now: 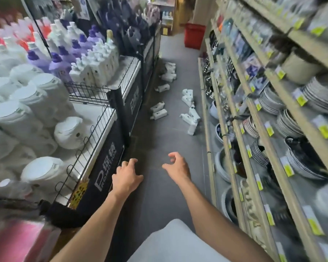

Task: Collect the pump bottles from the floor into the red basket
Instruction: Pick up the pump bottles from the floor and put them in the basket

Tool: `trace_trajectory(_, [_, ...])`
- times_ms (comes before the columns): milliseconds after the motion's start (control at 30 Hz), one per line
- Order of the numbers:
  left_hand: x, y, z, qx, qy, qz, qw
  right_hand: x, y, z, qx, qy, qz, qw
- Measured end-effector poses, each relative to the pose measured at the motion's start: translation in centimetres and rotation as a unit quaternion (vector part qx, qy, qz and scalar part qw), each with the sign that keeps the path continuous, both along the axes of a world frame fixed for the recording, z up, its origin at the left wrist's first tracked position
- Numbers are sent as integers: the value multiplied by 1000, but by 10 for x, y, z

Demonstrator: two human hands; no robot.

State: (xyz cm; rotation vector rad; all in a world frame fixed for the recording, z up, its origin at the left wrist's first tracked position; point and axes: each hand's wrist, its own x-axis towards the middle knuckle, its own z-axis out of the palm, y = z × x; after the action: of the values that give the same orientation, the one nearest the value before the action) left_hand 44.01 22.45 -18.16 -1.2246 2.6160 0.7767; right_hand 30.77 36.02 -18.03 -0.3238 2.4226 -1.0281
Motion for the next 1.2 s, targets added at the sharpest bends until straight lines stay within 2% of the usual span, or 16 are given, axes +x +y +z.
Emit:
trace_trajectory(300, [-111, -47, 13, -38, 21, -101, 994, -84, -23, 1, 42, 45, -17, 998])
trace_trajectory(833, [-286, -89, 14, -46, -3, -119, 992, -269, -65, -7, 42, 6, -20, 999])
trace_trajectory(1033, [-350, -105, 4, -49, -42, -152, 986, -331, -84, -15, 39, 3, -28, 999])
trace_trajectory(1200, [-422, -138, 1, -70, -39, -177, 981, -387, -111, -21, 56, 8, -27, 998])
